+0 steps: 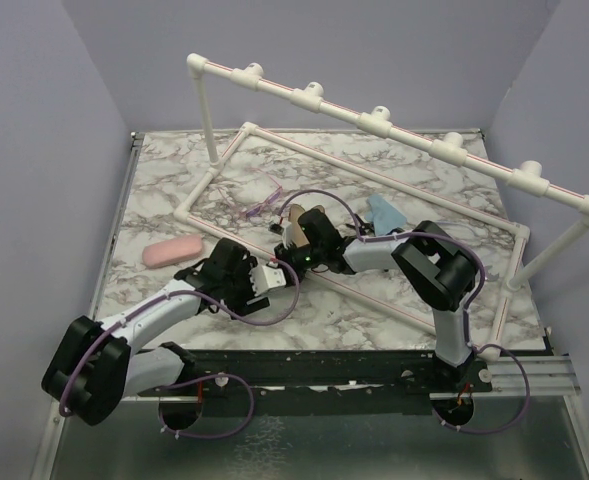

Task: Organize the sunglasses
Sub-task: Pick up the glasses cleaning cloth from the center of the board.

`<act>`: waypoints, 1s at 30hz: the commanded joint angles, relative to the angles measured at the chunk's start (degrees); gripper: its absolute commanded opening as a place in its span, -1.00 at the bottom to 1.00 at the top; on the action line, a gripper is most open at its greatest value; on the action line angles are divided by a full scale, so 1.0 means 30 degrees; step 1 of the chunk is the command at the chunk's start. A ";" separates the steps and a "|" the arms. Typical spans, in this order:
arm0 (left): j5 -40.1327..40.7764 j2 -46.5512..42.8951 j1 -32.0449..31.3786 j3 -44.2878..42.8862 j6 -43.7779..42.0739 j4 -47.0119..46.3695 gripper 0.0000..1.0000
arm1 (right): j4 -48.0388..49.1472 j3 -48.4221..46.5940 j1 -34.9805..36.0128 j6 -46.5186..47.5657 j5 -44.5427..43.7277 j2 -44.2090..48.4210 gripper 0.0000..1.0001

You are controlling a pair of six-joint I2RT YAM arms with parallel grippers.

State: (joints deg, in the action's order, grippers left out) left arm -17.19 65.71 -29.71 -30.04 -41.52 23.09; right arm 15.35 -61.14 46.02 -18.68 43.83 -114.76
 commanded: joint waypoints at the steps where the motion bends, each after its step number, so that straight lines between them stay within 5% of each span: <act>1: 0.4283 -0.0161 -0.1266 0.0931 0.1523 -0.1999 0.51 | -0.0048 -0.0254 -0.0167 -0.0319 0.0345 -0.0180 -0.99; 7: 0.8228 -0.0768 -0.1374 0.1377 0.1728 -0.2048 0.36 | -0.0368 0.0026 -0.0322 0.0012 0.0299 0.0056 -0.99; 16: 0.8702 -0.1340 -0.1374 0.1310 0.2142 -0.0358 0.20 | -0.0794 0.0205 -0.0515 0.0407 0.0400 0.0254 -0.99; 30: 0.5930 -0.1423 -0.1355 0.0873 0.2766 0.0271 -1.00 | -0.0737 0.0252 -0.0545 0.0461 0.0732 0.0116 -0.99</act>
State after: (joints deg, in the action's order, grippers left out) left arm 5.58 62.17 -33.76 -26.57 -34.44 22.11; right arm 13.58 -61.12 44.56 -17.96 44.31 -114.76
